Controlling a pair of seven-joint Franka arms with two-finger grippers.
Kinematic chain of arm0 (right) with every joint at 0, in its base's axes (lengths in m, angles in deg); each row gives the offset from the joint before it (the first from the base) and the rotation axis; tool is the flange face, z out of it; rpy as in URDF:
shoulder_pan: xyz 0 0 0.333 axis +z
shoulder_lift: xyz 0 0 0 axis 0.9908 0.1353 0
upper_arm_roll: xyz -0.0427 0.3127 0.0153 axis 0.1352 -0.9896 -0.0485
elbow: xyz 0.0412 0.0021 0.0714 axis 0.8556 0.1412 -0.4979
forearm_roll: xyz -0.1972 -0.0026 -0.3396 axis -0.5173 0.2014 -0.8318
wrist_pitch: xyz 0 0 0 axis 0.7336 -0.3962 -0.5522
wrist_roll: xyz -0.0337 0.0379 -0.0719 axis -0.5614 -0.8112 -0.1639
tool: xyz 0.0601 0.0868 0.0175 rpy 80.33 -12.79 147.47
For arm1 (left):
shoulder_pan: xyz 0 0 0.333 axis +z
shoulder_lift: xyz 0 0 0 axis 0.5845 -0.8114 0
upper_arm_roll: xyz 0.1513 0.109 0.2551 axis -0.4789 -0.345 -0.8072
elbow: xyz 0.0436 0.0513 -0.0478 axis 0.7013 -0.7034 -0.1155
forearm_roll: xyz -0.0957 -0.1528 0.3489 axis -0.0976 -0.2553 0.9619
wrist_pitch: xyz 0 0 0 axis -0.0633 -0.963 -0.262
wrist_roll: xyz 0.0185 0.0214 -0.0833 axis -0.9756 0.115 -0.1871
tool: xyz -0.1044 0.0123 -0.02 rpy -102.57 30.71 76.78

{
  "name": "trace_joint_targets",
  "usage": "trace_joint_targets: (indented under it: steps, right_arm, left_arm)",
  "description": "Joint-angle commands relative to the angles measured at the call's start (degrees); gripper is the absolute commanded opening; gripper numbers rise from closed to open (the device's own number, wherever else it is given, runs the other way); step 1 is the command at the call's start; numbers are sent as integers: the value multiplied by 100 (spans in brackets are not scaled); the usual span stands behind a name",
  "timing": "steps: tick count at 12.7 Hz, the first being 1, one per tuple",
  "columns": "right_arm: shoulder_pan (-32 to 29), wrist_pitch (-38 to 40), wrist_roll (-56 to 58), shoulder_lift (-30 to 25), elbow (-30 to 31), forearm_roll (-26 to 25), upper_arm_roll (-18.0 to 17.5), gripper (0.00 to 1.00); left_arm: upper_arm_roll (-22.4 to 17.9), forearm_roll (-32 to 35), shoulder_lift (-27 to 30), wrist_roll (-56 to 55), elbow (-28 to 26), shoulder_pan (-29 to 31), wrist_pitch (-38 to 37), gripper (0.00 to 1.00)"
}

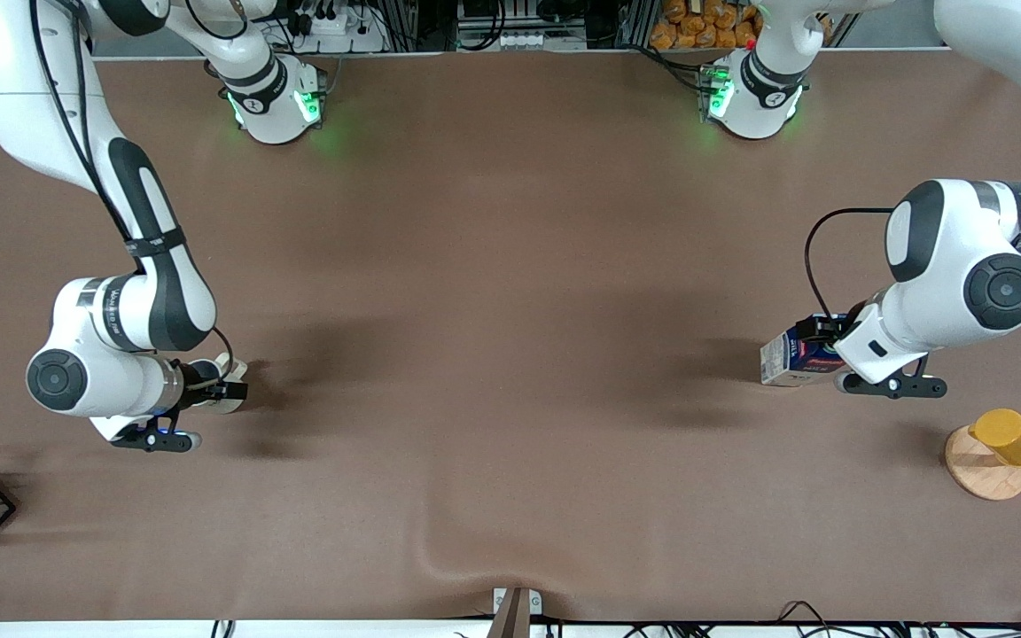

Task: Place milk next to cup
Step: 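Close the left gripper on the milk while the right gripper grasps the mug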

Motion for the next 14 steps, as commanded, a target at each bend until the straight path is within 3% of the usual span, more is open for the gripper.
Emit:
trace_joint_targets:
  steps: [1,2,4,12,14]
  right_arm:
    - [-16,-2,-79,-78,134,5,-62,100]
    - [-16,-11,-88,-43,152,5,-62,96]
    - [-7,-98,-79,10,143,48,-62,0]
    - [387,199,141,-157,-94,49,-97,0]
    - [677,200,-60,-227,-208,118,-158,0]
  left_arm:
    - [31,110,-55,100,-53,42,109,100]
    - [31,110,-90,100,-53,34,109,100]
    - [31,110,-135,109,-53,34,109,100]
    - [13,102,-240,319,-9,78,91,100]
    - [13,102,-249,311,-9,78,74,87]
